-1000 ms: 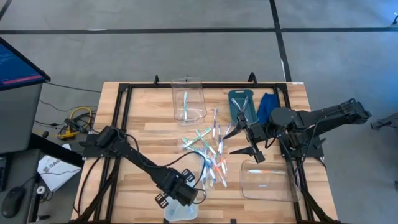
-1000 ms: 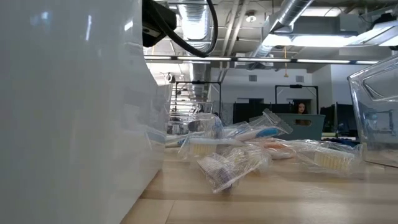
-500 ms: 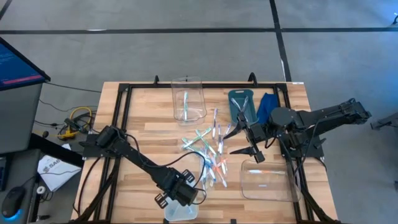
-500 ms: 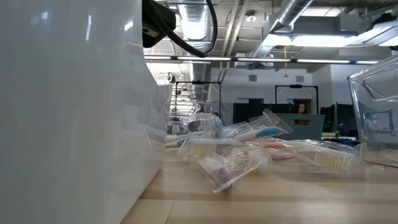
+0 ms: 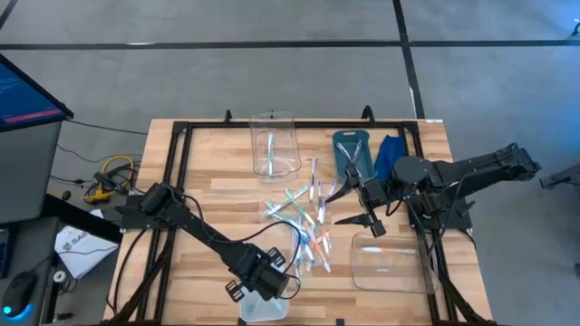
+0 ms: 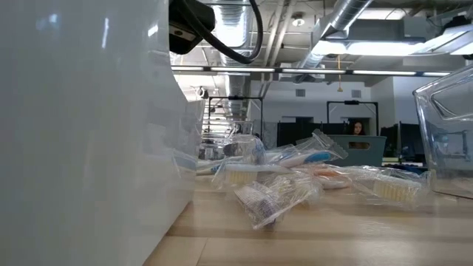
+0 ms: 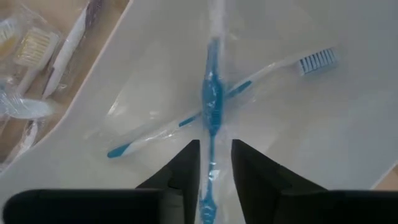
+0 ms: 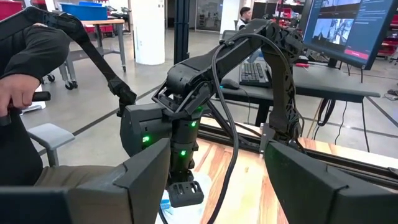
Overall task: Pick & Place Toothbrushes
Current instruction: Put the blue toothbrush into the white bin, then put the green toothbrush into the top transparent bin
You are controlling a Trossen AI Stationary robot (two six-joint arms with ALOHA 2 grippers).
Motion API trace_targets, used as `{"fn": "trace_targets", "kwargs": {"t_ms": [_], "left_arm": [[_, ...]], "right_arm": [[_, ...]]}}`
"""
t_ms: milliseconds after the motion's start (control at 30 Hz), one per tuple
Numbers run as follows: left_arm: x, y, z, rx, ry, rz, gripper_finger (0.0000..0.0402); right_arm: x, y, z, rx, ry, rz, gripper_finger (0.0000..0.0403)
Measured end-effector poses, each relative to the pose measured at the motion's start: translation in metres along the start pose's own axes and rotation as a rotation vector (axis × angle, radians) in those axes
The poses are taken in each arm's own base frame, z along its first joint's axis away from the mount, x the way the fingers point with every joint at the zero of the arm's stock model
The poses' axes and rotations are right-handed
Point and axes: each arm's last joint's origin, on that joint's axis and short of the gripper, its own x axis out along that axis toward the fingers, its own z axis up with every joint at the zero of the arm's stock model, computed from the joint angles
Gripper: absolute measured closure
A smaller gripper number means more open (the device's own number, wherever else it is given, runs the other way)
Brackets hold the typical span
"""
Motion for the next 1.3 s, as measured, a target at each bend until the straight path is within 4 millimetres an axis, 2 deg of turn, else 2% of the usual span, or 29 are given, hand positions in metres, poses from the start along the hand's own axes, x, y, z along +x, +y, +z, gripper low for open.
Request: {"fn": "trace_targets", "kwargs": {"t_ms": [233, 467, 800, 1300], "left_arm": [[-0.002, 0.000, -0.001, 0.000, 0.013, 0.042, 0.0273], [-0.019, -0.001, -0.003, -0.026, 0.000, 0.113, 0.0265], [-0.055, -0.001, -0.007, -0.066, -0.102, 0.190, 0.0270], [-0.115, 0.000, -0.008, -0.243, -0.429, 0.262, 0.0271]], "right_arm": [[0.000, 0.000, 0.000, 0.000, 0.000, 0.000, 0.0148], [0.000, 0.000, 0.000, 0.000, 0.004, 0.000, 0.0148], [0.000, -0.002, 0.000, 0.001, 0.005, -0.008, 0.0148], [0.005, 0.003, -0.008, 0.004, 0.062, 0.015, 0.0148]]}}
